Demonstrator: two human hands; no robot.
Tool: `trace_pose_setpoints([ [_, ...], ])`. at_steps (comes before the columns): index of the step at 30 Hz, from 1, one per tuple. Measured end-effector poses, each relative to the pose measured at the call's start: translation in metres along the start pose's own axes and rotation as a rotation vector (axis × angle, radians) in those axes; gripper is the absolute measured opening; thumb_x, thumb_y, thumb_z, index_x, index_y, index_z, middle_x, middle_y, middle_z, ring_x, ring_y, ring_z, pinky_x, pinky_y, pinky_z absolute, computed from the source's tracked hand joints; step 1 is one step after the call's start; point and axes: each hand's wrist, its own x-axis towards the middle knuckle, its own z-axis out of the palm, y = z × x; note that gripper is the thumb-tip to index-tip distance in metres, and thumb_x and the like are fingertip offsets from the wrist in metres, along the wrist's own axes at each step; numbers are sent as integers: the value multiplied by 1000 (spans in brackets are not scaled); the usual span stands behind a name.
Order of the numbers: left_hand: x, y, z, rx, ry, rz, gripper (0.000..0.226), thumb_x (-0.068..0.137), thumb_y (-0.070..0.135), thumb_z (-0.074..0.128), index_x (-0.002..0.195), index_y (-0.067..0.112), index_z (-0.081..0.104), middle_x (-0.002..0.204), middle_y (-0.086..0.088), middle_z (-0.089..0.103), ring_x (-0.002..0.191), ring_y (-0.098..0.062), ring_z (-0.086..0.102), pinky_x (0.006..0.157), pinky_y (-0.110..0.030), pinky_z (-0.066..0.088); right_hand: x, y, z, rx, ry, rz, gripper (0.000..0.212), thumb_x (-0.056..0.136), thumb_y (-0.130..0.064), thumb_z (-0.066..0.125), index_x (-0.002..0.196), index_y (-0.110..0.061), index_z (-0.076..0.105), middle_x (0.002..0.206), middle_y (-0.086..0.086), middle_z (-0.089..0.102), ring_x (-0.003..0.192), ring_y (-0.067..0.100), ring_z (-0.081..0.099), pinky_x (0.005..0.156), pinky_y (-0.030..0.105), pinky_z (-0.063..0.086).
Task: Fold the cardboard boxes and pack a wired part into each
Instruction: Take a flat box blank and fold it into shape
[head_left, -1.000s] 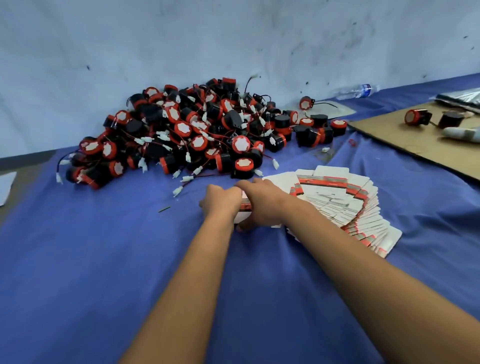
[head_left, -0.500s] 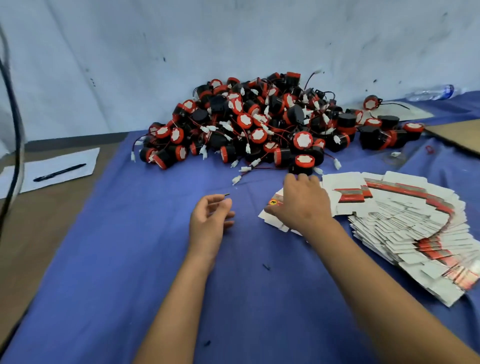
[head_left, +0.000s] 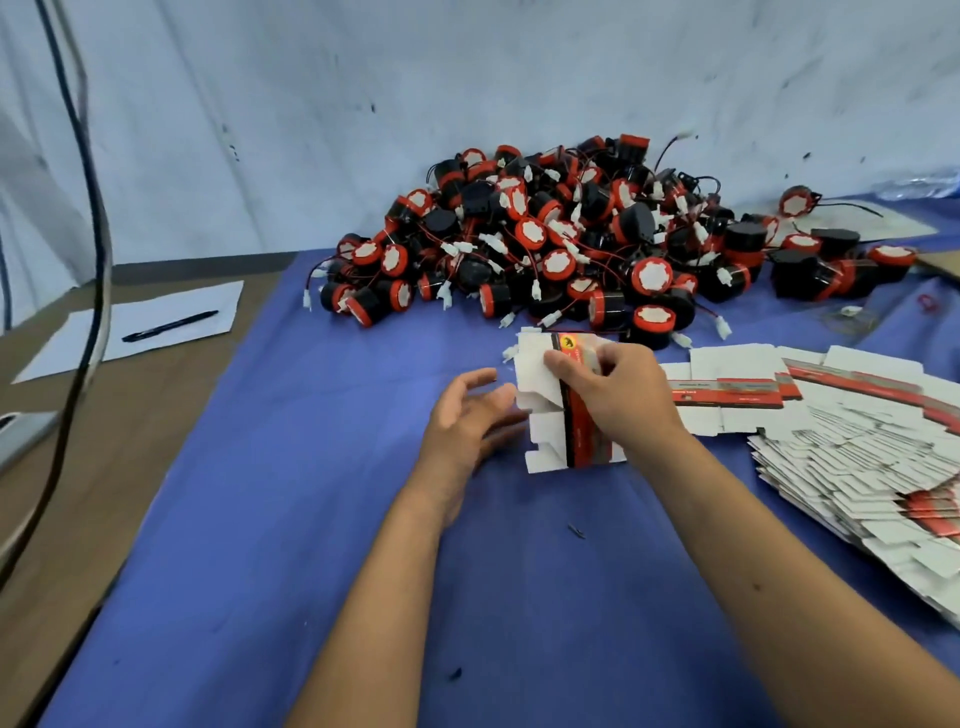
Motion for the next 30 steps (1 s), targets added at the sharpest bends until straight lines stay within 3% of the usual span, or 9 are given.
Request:
trace_pose_setpoints([
  [1, -1, 1, 0, 0, -66, -24, 48, 83, 35, 71, 126, 15, 64, 119, -15, 73, 97, -26, 74, 84, -38, 59, -2, -4, 1, 110, -25, -14, 43, 89, -53, 72, 62, -22, 59, 51, -16, 56, 49, 1, 50, 50, 16, 35],
  [3, -1, 3, 2, -41, -140, -54, 39, 82, 28, 64, 117, 15, 70, 109, -16, 73, 85, -26, 71, 76, -39, 57, -6, -9, 3, 231, -119, -51, 31, 95, -50, 66, 84, -21, 72, 72, -14, 71, 65, -1, 61, 60, 24, 46],
  [7, 0, 6, -5, -195, -209, -87, 39, 80, 17, 56, 116, 15, 71, 103, -16, 74, 78, -26, 71, 67, -37, 60, -16, -4, 7, 442, -222, -101, 22, 102, -40, 59, 111, -24, 72, 99, -4, 77, 88, 10, 72, 69, 25, 56],
  [9, -2, 5, -6, -144, -250, -64, 45, 81, 20, 61, 125, 14, 68, 118, -23, 72, 94, -33, 70, 81, -45, 59, -19, -3, 7, 571, -241, -94, 20, 103, -37, 58, 109, -24, 73, 98, -1, 78, 86, 12, 73, 68, 22, 56],
  [12, -6, 2, 1, -94, -375, -12, 70, 82, 27, 68, 148, 13, 50, 145, -27, 55, 131, -48, 54, 110, -61, 42, -22, -7, 5, 697, -255, -72, 30, 98, -42, 60, 108, -16, 72, 92, 2, 78, 81, 13, 72, 66, 23, 56],
  [16, -10, 4, 17, -30, -523, 41, 86, 82, 32, 69, 159, 28, 31, 140, -11, 60, 133, -30, 55, 115, -52, 42, -29, -10, 6, 795, -355, -75, 47, 91, -53, 61, 100, -8, 69, 84, 16, 70, 73, 25, 65, 66, 36, 54],
  [21, -16, 3, 21, -62, -365, 39, 92, 74, 34, 73, 155, 13, 37, 116, -4, 68, 107, -21, 65, 87, -33, 58, -32, -12, 9, 855, -451, -65, 40, 95, -53, 60, 96, -15, 74, 80, 6, 69, 71, 17, 64, 63, 28, 54],
  [24, -13, 7, 12, -150, -266, 86, 85, 72, 35, 73, 151, 20, 46, 131, -8, 66, 117, -25, 65, 100, -47, 54, -33, -11, 7, 806, -516, -113, 37, 97, -51, 58, 103, -18, 75, 93, 6, 73, 84, 19, 69, 73, 31, 55],
  [30, -7, 11, -3, -184, -134, 137, 67, 78, 45, 64, 142, 26, 58, 128, -12, 69, 116, -31, 66, 90, -44, 56, -35, -9, 9, 763, -847, -130, 89, 72, -44, 90, 146, -13, 51, 132, 27, 63, 125, 45, 58, 107, 49, 49],
])
